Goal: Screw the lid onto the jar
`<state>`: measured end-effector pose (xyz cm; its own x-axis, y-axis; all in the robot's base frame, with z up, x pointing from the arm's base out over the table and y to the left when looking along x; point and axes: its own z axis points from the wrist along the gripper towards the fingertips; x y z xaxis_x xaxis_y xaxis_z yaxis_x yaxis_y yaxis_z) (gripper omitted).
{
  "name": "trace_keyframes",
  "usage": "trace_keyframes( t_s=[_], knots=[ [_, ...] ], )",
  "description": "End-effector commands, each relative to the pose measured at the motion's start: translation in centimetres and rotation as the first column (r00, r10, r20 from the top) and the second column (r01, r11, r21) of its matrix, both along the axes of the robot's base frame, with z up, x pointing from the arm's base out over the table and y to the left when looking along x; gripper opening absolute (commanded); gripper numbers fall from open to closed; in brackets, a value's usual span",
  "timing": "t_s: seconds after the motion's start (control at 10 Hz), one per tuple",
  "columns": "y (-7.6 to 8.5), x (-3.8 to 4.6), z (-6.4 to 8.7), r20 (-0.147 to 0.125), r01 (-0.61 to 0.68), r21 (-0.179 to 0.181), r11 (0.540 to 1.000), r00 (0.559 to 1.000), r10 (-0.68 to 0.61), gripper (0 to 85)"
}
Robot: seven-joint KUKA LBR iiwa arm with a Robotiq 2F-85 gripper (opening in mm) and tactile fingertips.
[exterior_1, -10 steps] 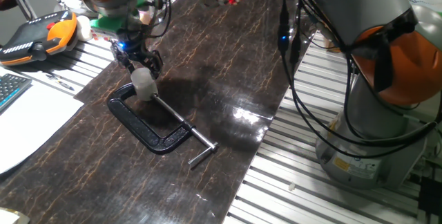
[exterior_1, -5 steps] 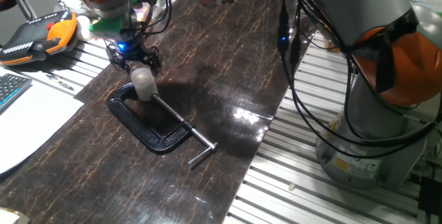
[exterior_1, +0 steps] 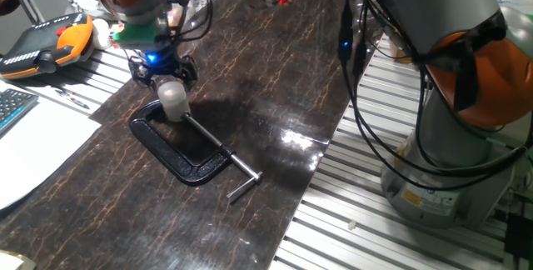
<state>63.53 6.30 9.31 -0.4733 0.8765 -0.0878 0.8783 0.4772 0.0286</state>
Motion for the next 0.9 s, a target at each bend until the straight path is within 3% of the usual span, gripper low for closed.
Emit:
trace_keyframes(
  t_s=[0.0, 0.4, 0.8],
  knots=[
    [0.00, 0.00, 0.00, -0.005, -0.890, -0.003, 0.457, 0.457, 0.890, 84.0],
    [0.03, 0.08, 0.12, -0.024, -0.925, -0.012, 0.380, 0.380, 0.925, 83.3],
    [-0.03, 0.06, 0.11, -0.041, -0.933, 0.027, 0.360, 0.359, 0.933, 77.7]
  ],
)
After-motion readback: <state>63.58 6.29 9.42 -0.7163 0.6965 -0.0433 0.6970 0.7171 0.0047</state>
